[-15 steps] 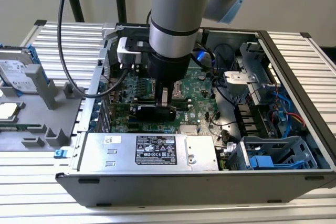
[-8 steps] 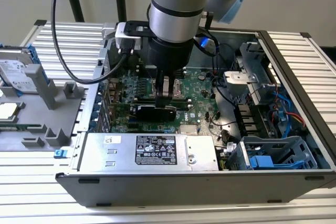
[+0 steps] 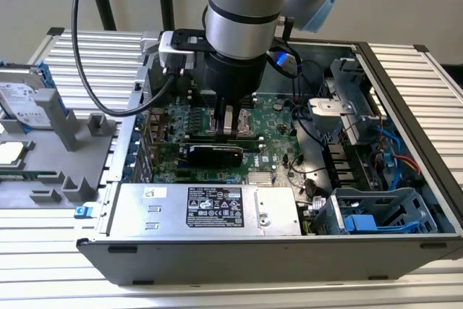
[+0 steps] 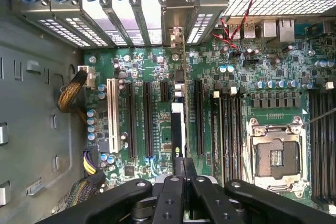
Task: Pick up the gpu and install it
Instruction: 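Insert the gpu into the slot, then press down on the gpu until it lock into place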
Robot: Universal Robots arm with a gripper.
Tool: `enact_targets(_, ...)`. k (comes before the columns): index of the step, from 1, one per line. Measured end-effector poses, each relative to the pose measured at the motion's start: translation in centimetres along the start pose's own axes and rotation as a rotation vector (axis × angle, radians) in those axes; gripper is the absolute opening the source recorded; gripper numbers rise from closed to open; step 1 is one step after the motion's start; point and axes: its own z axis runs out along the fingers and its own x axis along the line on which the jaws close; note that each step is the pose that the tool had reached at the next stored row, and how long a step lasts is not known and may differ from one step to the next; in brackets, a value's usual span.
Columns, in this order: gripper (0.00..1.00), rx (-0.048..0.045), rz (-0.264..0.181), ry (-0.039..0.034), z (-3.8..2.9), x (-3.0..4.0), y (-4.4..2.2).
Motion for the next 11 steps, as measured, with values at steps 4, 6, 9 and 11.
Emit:
enact_targets(4, 0.00, 0.0000, 0.000, -0.0001, -0.01, 0.00, 0.00)
enact_targets(6, 0.00, 0.0000, 0.000, -0.0001, -0.01, 0.00, 0.00)
enact_targets(9, 0.00, 0.0000, 0.000, 0.0000, -0.02, 0.00, 0.00)
enact_targets(11, 0.00, 0.0000, 0.000, -0.0001, -0.02, 0.00, 0.00)
